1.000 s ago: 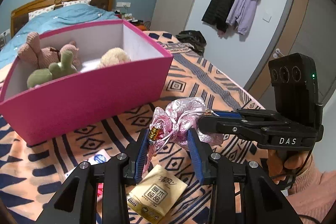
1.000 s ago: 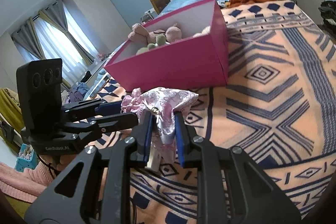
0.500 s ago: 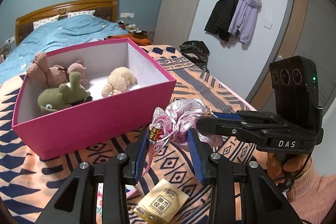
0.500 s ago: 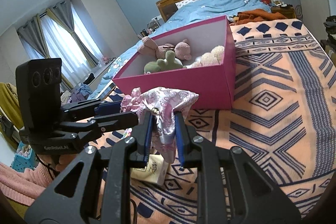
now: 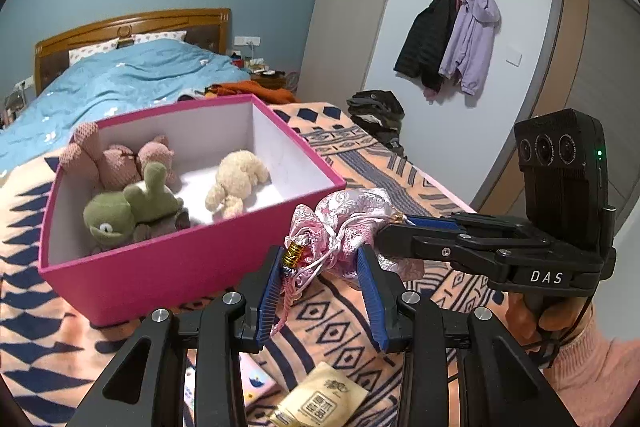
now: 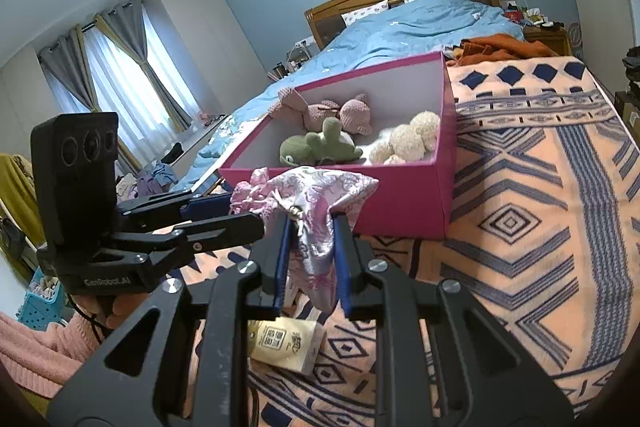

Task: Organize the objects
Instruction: 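Lift the pink pouch with the left gripper and carry it over the box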

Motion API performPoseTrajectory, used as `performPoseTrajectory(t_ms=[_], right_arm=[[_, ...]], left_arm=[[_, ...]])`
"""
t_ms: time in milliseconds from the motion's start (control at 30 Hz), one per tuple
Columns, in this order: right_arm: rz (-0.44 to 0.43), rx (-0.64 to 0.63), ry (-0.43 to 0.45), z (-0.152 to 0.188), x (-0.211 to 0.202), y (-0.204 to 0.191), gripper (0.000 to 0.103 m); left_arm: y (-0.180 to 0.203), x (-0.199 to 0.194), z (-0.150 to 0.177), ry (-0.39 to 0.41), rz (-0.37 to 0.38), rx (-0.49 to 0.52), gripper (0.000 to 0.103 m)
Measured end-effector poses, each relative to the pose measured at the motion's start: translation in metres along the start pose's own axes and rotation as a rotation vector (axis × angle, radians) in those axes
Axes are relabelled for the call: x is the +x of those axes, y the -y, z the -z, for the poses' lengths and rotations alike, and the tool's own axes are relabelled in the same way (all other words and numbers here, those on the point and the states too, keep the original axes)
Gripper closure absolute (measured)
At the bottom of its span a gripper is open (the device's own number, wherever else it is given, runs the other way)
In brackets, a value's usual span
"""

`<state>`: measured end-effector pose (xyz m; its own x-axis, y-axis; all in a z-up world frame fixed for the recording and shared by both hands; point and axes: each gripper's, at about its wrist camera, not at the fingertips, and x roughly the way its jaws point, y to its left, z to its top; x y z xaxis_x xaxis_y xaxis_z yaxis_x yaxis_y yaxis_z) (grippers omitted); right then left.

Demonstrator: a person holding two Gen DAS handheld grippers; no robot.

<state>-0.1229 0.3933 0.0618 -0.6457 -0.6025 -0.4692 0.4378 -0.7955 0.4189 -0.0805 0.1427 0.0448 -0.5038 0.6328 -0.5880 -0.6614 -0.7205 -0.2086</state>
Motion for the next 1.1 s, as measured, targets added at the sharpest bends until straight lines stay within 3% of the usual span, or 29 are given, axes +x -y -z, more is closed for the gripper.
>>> performPoseTrajectory(t_ms=[1100], right_arm=[[-0.009, -0.065, 0.072, -0.065, 0.015, -0.002, 0.080]], left_arm=[[-0.024, 0.001, -0.053, 0.084, -0.061, 0.010, 0.065]])
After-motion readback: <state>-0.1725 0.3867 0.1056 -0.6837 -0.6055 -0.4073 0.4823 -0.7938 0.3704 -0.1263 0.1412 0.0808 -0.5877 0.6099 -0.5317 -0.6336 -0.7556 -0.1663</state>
